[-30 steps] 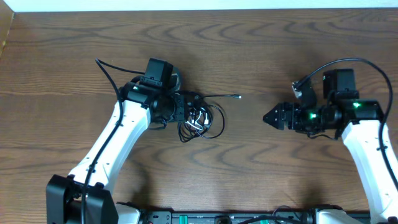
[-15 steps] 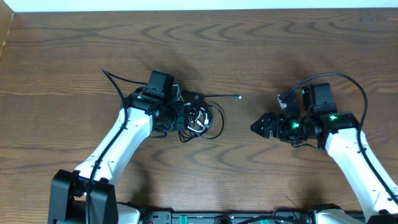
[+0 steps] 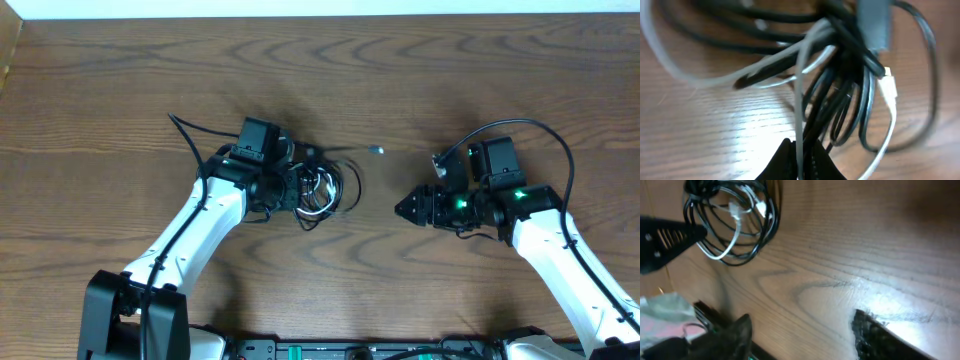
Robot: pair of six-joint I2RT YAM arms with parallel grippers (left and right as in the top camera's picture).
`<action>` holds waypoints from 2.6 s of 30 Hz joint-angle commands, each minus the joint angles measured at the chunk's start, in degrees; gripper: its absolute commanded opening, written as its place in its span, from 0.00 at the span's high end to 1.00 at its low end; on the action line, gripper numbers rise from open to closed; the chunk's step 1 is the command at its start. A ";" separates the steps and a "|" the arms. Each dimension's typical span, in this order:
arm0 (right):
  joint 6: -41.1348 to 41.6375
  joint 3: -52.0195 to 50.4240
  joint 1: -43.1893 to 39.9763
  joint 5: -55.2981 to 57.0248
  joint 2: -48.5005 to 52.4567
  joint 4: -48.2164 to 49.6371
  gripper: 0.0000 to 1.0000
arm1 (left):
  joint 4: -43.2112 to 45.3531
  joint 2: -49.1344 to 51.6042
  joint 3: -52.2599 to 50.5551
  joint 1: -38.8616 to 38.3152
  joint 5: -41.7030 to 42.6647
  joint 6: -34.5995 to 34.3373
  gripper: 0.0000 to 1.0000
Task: Untangle cables
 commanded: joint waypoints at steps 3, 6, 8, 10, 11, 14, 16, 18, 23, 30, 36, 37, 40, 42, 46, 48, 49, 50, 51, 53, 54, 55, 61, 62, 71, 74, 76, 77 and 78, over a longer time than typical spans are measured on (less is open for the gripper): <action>0.61 -0.42 0.17 -0.37 0.00 2.89 0.63 | -0.33 0.24 -0.24 -0.17 16.15 14.14 0.92; 0.61 -0.42 0.09 -0.37 0.00 4.20 0.79 | -0.68 0.24 -0.24 -0.35 17.64 14.62 0.92; 0.61 -0.42 -0.39 -0.37 0.00 4.66 0.95 | -1.09 0.24 -0.24 -0.96 17.64 14.64 0.92; 0.63 -0.42 -1.25 -0.39 0.00 4.68 0.98 | -1.31 0.24 -0.24 -2.05 17.64 14.67 0.92; 0.61 -0.42 -1.68 -0.39 0.00 4.57 0.98 | -1.36 0.24 -0.24 -2.73 17.64 14.93 0.92; 0.61 -0.42 -2.99 -0.46 0.00 4.22 0.98 | -1.33 0.24 -0.24 -5.77 17.64 15.91 0.92; 0.61 -0.42 -3.48 -0.46 0.00 4.00 0.94 | -1.31 0.24 -0.24 -8.24 17.64 17.07 0.92; 0.57 -0.42 -3.54 -0.39 0.00 3.85 0.78 | -1.29 0.24 -0.24 -12.90 17.57 19.28 0.92; 0.61 -0.42 -3.54 -0.42 0.00 3.82 0.65 | -1.03 0.24 -0.24 -16.48 17.40 19.93 0.92; 3.34 -0.44 -3.41 -0.42 0.00 1.49 0.60 | -0.20 0.24 -0.24 -17.33 17.42 20.00 0.92; 5.16 -0.55 -2.80 -0.37 0.00 1.11 0.55 | -0.17 0.24 -0.24 -18.51 17.42 20.06 0.92; 5.64 -0.59 -2.47 -0.15 0.02 1.25 0.55 | -0.15 0.24 -0.24 -18.97 17.42 20.28 0.92; 8.59 -0.79 -1.03 2.75 0.07 1.42 0.60 | 0.24 0.24 -0.24 -20.22 17.42 20.44 0.92; 10.45 -0.90 0.48 5.64 0.15 1.44 0.63 | 0.68 0.24 -0.24 -21.24 17.42 20.44 0.92; 12.59 -1.18 2.80 9.18 0.63 1.68 0.63 | 0.85 0.24 -0.24 -22.45 17.40 20.44 0.92; 13.38 -1.20 3.61 9.75 1.16 1.70 0.64 | 0.87 0.24 -0.24 -22.56 17.38 20.44 0.92; 13.68 -1.20 3.76 9.73 1.42 1.70 0.65 | 0.87 0.24 -0.24 -22.56 17.31 20.44 0.92; 13.68 -1.20 3.80 9.73 1.66 1.70 0.65 | 0.87 0.24 -0.24 -22.56 16.94 20.41 0.92; 13.66 -1.20 3.82 9.73 2.03 1.66 0.65 | 0.87 0.24 -0.24 -22.56 16.74 20.41 0.92; 13.68 -1.22 3.93 9.70 2.58 1.46 0.66 | 0.87 0.26 -0.24 -22.56 16.74 20.41 0.92; 13.68 -1.31 4.11 9.68 2.93 1.46 0.67 | 0.87 0.26 -0.24 -22.56 16.74 20.41 0.92; 13.79 -1.42 4.28 9.66 3.10 1.49 0.67 | 0.87 0.26 -0.24 -22.56 16.74 20.41 0.92; 15.41 -2.80 5.84 9.46 3.43 3.06 0.76 | 1.07 0.28 -0.24 -22.56 16.72 20.41 0.92; 15.87 -3.02 6.05 9.49 3.43 3.34 0.78 | 1.20 0.33 -0.24 -22.56 16.72 20.41 0.92; 17.25 -3.56 7.37 7.74 3.43 3.23 0.85 | 1.55 0.66 -0.24 -22.56 12.76 20.39 0.92; 17.22 -3.56 7.34 9.27 3.43 3.32 0.79 | 1.55 0.66 -0.24 -22.56 11.65 20.37 0.92; 17.25 -3.56 7.34 10.97 3.43 3.50 0.73 | 1.68 0.66 -0.24 -22.56 11.32 20.37 0.92; 17.25 -3.56 7.34 12.11 3.43 3.76 0.71 | 1.73 0.66 -0.24 -22.56 11.32 20.37 0.92; 17.25 -3.56 7.34 12.81 3.43 4.33 0.66 | 1.75 0.66 -0.24 -22.56 11.34 20.37 0.92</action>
